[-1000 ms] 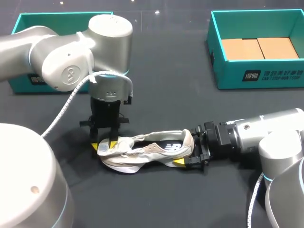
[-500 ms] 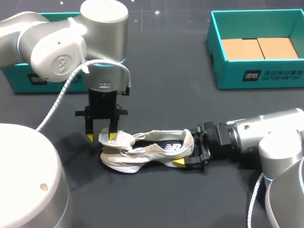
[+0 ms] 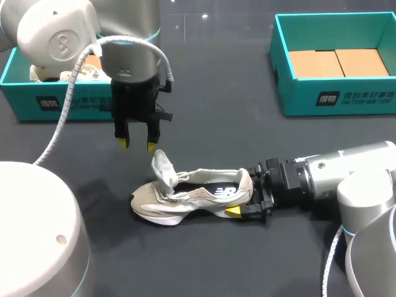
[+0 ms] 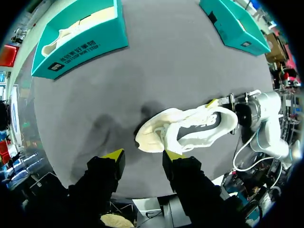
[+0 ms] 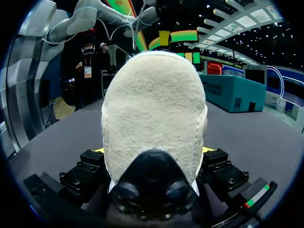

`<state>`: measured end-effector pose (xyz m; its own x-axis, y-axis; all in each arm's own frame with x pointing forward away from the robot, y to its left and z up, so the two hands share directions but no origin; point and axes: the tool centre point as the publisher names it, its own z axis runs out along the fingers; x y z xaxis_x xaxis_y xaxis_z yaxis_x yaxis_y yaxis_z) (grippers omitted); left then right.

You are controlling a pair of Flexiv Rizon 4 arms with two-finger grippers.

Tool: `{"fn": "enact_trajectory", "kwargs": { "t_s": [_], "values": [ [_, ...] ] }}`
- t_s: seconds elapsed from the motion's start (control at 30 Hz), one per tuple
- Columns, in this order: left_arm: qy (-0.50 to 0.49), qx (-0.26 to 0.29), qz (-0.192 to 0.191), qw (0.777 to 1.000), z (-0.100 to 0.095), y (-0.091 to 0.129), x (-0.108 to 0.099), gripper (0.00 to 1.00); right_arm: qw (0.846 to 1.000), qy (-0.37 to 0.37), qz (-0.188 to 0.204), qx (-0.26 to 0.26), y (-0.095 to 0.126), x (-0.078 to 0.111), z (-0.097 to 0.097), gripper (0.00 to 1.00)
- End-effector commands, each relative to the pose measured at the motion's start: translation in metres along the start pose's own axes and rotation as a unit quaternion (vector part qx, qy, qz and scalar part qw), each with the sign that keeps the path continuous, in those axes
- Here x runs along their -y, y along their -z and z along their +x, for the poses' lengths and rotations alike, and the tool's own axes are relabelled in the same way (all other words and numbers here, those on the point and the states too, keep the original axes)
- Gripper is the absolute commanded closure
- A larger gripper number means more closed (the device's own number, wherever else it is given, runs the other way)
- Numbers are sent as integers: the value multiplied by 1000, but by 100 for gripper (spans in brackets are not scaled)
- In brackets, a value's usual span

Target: Take the shoe out of the shoebox, open the shoe tongue, remove and reinsert the insole, then place the shoe into the shoebox

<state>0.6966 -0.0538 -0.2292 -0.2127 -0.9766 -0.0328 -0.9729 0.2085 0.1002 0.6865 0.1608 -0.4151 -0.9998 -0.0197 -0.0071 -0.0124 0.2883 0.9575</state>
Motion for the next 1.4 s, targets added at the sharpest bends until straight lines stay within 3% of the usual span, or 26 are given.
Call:
{"fn": "enact_trajectory", "kwargs": {
  "t_s": [0.03,0.23,0.4,0.47,0.5,0.6,0.7,1.13,1.23,1.4],
  "values": [
    [-94,2,9,996,8,32,0,49,1000,0,2,0,-1,1,-1,100],
    [-285,-6,17,958,21,52,-4,52,1000,0,2,0,-1,1,-1,100],
    [-431,-18,19,902,31,73,-11,61,1000,0,2,0,-1,1,-1,100],
    [-482,-20,20,876,34,78,-12,83,1000,0,2,0,-1,1,-1,100],
    [-501,-21,19,865,37,81,-12,100,1000,0,2,0,-1,1,-1,100],
    [-582,-14,23,813,41,85,-13,100,1000,0,2,0,-1,1,-1,100],
    [-705,27,14,709,40,85,-10,100,1000,0,2,0,-1,1,-1,100],
    [-705,27,14,709,40,85,-10,100,1000,0,2,0,-1,1,-1,100],
    [-703,36,44,709,51,87,-13,100,1000,0,2,0,-1,1,-1,100],
    [-705,36,47,706,77,74,-11,100,1000,0,2,0,-1,1,-1,100]
  ]
}}
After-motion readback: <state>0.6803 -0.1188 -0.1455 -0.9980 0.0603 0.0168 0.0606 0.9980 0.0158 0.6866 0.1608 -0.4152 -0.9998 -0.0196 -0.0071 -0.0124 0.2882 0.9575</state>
